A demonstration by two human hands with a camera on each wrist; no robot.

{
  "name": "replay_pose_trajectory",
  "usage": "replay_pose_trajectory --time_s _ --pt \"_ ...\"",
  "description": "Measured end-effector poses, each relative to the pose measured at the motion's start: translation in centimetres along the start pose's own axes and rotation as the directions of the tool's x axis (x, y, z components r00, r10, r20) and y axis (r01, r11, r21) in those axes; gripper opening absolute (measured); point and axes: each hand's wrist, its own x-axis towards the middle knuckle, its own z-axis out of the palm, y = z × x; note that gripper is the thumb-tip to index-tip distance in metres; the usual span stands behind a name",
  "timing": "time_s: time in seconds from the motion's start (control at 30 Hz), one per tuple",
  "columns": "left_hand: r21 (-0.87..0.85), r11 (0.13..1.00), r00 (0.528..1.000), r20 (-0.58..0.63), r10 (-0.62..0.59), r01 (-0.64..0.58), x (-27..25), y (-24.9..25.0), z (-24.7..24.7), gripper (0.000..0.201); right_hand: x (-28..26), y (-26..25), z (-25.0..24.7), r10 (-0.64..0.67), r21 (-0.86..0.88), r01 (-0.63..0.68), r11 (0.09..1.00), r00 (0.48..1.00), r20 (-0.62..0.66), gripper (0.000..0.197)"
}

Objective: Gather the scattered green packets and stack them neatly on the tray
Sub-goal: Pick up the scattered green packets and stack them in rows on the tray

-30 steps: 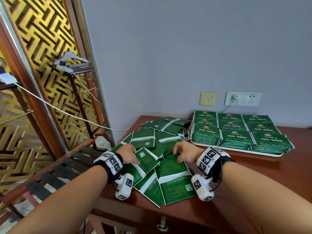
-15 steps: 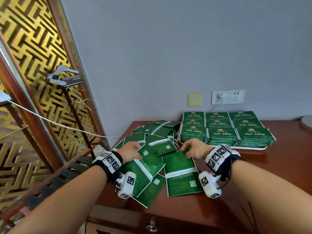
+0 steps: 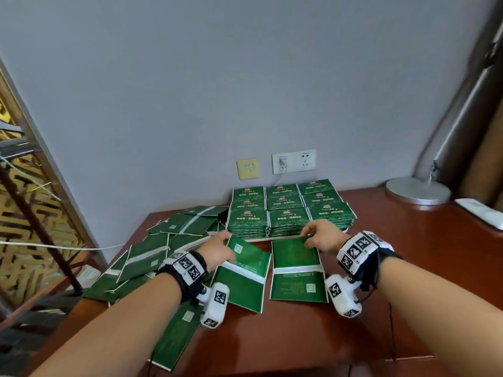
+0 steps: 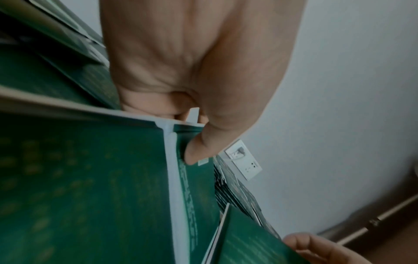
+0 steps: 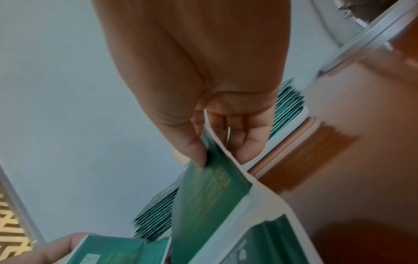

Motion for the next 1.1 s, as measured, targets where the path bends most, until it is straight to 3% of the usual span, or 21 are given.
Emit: replay_pose_trajectory --time_s 0.1,0.27,0.47,0.73,0.83,0.93,1.1 --pt "0.031 0.998 0.999 -0.001 0.046 -0.046 1.2 0.8 1.8 0.046 -0.6 2.1 -1.2 0.061 0.009 -0.061 0.998 0.996 -0.070 0.021" --pt "0.090 0.987 0.991 -0.005 0.134 -0.133 2.3 2.0 3.1 0.053 -1.9 4.3 -2.5 0.108 0.030 -0.104 0.994 0.980 -0.168 0.020" --pt "0.224 0.936 0.961 0.013 0.277 -0.273 2.4 1.3 3.3 0.014 -2.9 5.6 -2.7 0.033 0.004 -0.033 0.999 0.970 -0.241 0.025" --pt "0.320 0.898 0.932 0.294 0.210 -0.303 0.9 -0.2 3.2 0.031 -4.0 5.9 -2.4 -0.021 -0.160 0.019 0.987 1.000 -0.015 0.019" --pt "0.338 0.886 0.931 0.289 0.223 -0.318 0.6 -0.5 3.3 0.034 -4.5 5.8 -2.4 -0.004 -0.192 0.020 0.981 0.996 0.084 0.012" --pt "0.354 0.881 0.940 0.248 0.236 -0.315 0.8 -0.5 3.7 0.037 -4.5 6.0 -2.3 0.002 -0.224 0.013 0.975 0.998 0.065 0.019" --pt "0.442 0.836 0.942 0.223 0.250 -0.327 0.8 -0.6 4.7 0.050 -4.1 6.3 -1.6 0.017 -0.323 0.004 0.946 0.998 0.063 0.051"
